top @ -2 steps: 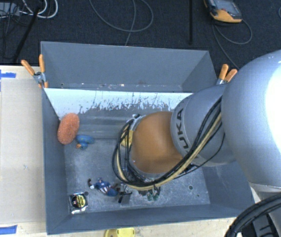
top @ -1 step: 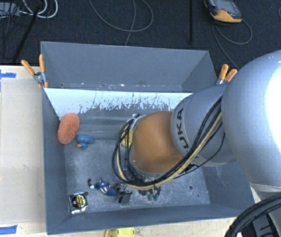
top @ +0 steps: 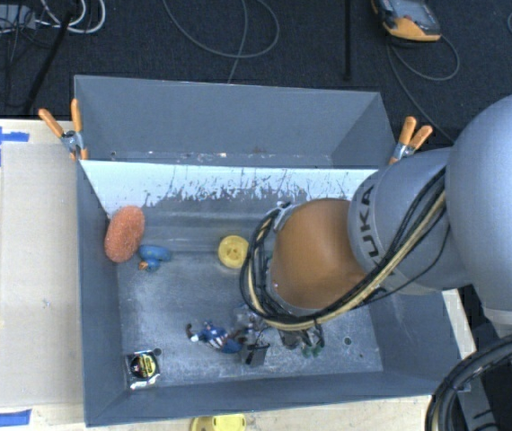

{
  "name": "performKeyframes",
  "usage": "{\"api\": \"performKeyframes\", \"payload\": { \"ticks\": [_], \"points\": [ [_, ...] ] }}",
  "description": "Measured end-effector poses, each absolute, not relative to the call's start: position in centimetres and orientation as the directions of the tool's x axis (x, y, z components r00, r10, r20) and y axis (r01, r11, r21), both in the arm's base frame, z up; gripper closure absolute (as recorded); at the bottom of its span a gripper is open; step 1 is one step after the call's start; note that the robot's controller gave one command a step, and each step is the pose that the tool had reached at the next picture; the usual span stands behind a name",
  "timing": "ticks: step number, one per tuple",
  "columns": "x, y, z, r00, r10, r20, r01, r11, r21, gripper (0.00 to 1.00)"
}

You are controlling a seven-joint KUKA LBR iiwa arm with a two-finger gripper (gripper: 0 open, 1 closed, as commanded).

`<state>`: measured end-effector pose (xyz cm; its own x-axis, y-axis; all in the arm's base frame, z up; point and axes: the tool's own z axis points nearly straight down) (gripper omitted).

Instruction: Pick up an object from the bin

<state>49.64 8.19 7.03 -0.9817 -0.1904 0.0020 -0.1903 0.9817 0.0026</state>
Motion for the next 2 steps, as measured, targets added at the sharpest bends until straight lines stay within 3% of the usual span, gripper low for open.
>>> {"api": "performKeyframes", "payload": {
  "ticks": [1, 2],
  "points": [
    [49.7, 3.6, 7.1, -0.981, -0.196, 0.002, -0.196, 0.981, 0.001, 1.00],
    [48.8, 6.0, 10.0, -0.987, -0.163, 0.006, -0.163, 0.987, -0.003, 1.00]
  ]
}}
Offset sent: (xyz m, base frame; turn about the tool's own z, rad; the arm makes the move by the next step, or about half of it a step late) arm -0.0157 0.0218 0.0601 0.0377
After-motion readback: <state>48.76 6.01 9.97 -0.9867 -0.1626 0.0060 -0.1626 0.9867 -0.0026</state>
